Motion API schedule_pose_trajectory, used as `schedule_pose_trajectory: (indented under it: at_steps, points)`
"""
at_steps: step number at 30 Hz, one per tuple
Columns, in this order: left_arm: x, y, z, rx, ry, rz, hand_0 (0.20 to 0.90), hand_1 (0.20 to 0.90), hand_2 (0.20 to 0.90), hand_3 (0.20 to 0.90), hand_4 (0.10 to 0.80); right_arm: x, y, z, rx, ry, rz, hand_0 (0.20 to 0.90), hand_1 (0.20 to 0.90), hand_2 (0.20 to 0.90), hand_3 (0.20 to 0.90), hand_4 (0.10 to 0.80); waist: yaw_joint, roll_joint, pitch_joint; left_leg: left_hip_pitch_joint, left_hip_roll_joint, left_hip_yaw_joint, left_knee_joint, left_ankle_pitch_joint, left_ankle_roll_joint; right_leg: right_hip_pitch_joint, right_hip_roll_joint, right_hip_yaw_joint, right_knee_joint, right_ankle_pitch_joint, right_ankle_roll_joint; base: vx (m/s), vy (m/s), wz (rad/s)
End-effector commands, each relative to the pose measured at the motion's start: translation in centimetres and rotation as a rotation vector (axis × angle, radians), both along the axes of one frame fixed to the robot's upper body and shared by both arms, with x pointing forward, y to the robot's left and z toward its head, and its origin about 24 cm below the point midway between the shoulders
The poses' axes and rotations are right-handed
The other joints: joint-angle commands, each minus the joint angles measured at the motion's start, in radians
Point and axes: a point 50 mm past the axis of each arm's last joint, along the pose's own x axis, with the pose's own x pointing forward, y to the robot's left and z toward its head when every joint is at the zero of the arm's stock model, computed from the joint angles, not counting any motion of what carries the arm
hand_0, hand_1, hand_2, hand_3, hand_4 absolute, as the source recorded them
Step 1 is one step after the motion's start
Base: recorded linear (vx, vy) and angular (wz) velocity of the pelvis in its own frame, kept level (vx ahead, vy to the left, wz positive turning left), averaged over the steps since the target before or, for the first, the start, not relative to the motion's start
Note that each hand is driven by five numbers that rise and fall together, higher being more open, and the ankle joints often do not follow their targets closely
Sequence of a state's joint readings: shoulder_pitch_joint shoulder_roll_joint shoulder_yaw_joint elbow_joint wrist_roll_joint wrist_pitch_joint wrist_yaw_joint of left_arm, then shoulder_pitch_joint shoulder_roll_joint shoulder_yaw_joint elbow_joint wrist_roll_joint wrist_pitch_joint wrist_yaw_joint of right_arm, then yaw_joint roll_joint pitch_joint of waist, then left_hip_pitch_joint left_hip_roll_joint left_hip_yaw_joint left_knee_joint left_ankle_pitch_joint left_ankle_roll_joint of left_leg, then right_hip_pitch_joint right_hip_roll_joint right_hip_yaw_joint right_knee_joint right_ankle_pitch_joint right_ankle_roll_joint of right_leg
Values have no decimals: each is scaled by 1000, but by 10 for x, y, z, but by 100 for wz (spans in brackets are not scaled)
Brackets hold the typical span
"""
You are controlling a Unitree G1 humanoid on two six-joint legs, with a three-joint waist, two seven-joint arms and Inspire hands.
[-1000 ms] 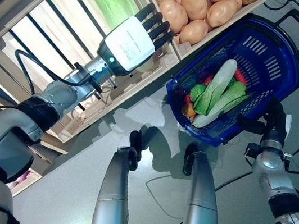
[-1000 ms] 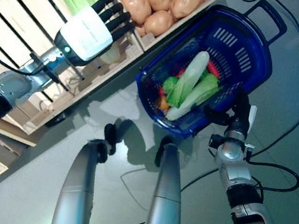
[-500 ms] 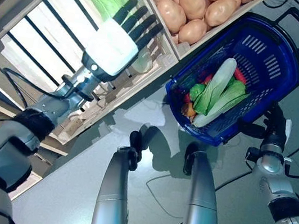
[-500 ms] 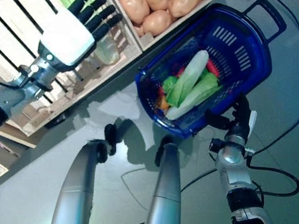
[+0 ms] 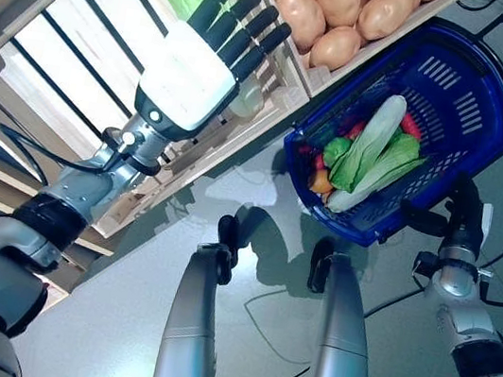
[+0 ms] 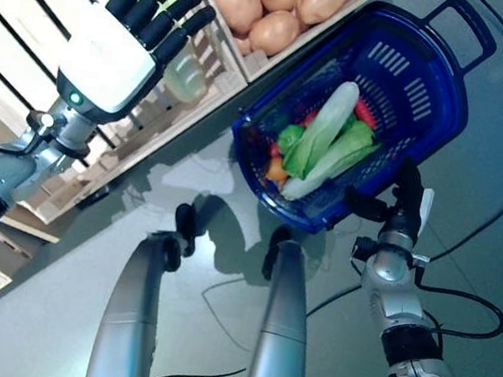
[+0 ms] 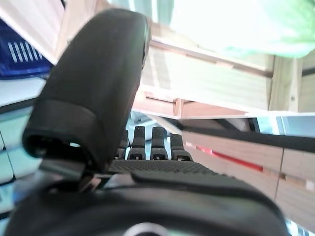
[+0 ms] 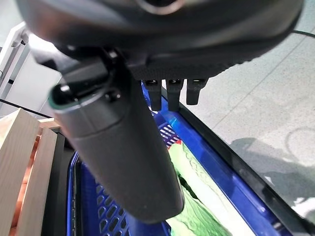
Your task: Put vegetables into the basket
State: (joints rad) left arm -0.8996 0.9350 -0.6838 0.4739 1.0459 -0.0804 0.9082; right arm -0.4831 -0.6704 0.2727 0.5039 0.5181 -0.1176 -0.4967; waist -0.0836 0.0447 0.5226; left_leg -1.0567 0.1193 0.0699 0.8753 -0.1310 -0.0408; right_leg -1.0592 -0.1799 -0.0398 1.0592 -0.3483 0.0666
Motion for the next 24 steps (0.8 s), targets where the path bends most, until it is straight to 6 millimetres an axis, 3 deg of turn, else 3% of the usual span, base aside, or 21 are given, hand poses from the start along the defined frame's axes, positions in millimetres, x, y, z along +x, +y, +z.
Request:
schedule_pose_trajectory:
  at_steps: [1,13,24]
  points:
    - [-1,-1,39,31,-85,9,900,900,900,900,800,6,-3,47,-2,-193,11,900,900,900,900,800,8,-9,-3,90,16,40,4,-139,1,59,-20,3,-99,107,11,0,0,0]
    - [14,10,32,100,40,153,900,900,900,900,800,10,-6,53,-19,-177,28,900,900,900,900,800,-5,-4,-3,91,28,50,16,-139,-2,60,-24,10,-100,111,15,3,1,0]
    - [20,19,41,131,-56,281,900,900,900,900,800,14,-4,59,-28,-181,40,900,900,900,900,800,-13,-7,-3,70,34,50,35,-141,-3,41,-26,18,-89,110,13,0,0,0]
